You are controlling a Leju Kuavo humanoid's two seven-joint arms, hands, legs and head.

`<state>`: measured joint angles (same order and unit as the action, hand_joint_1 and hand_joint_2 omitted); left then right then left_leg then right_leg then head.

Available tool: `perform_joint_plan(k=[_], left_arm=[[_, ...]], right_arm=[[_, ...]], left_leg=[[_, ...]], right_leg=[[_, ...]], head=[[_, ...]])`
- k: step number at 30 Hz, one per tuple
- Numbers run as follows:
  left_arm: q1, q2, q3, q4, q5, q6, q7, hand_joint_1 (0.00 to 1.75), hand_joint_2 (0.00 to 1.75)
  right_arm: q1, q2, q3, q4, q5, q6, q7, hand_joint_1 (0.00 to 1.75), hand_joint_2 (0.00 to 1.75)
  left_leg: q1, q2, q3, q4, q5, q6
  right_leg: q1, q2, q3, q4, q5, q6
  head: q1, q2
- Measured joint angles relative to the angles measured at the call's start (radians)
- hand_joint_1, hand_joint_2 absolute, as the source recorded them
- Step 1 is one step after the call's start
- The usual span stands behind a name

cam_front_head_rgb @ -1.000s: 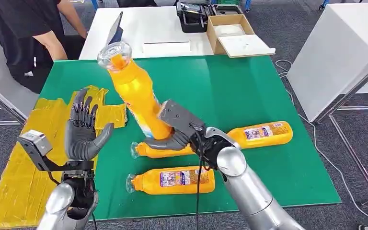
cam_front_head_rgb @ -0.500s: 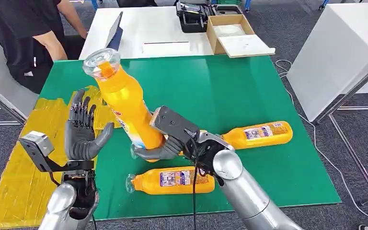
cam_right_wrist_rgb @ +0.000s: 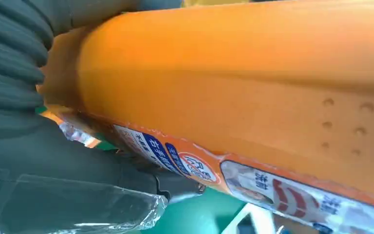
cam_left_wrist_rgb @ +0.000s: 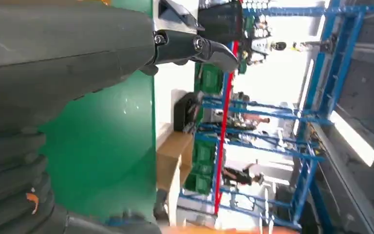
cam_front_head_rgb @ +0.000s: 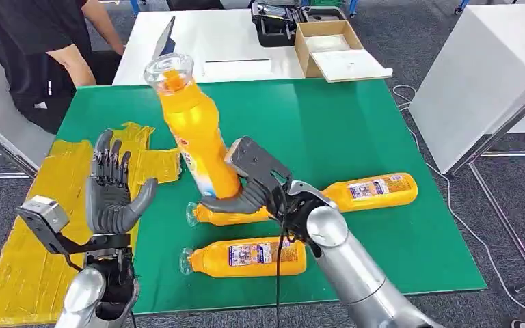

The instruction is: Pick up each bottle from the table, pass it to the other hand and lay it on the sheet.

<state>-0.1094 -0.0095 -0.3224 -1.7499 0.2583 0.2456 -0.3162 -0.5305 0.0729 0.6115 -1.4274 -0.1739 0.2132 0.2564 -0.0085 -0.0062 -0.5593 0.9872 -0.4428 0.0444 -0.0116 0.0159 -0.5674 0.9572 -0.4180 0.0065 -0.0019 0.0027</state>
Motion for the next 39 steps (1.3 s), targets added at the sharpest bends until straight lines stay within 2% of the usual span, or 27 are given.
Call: perform_joint_plan(k=[10, 23, 32, 39], left_arm=[[-0.028, -0.002, -0.070, -0.010, 0.053, -0.028, 0.032, 0.00, 1.75], [-0.035, -0.002, -0.091, -0.011, 0.066, -0.031, 0.035, 0.00, 1.75], [-0.076, -0.016, -0.128, -0.011, 0.102, -0.032, 0.074, 0.00, 1.75], [-0.102, -0.016, -0.128, -0.009, 0.177, -0.042, 0.112, 0.00, 1.75]], right_arm=[[-0.055, 0.024, 0.002, 0.169, 0.079, -0.026, -0.011, 1.75, 1.75], [-0.078, 0.037, 0.005, 0.227, 0.096, -0.027, -0.013, 1.75, 1.75], [-0.122, 0.084, 0.032, 0.281, 0.150, 0.007, -0.038, 1.75, 1.75], [-0.154, 0.111, 0.063, 0.325, 0.189, -0.009, -0.050, 1.75, 1.75]], left_leg=[[0.000, 0.000, 0.000, 0.000, 0.000, 0.000], [0.000, 0.000, 0.000, 0.000, 0.000, 0.000], [0.000, 0.000, 0.000, 0.000, 0.000, 0.000], [0.000, 0.000, 0.000, 0.000, 0.000, 0.000]], right_leg=[[0.000, 0.000, 0.000, 0.000, 0.000, 0.000], [0.000, 0.000, 0.000, 0.000, 0.000, 0.000], [0.000, 0.000, -0.001, 0.000, 0.000, 0.000], [0.000, 0.000, -0.001, 0.000, 0.000, 0.000]], head=[[0.000, 0.000], [0.000, 0.000], [0.000, 0.000], [0.000, 0.000]])
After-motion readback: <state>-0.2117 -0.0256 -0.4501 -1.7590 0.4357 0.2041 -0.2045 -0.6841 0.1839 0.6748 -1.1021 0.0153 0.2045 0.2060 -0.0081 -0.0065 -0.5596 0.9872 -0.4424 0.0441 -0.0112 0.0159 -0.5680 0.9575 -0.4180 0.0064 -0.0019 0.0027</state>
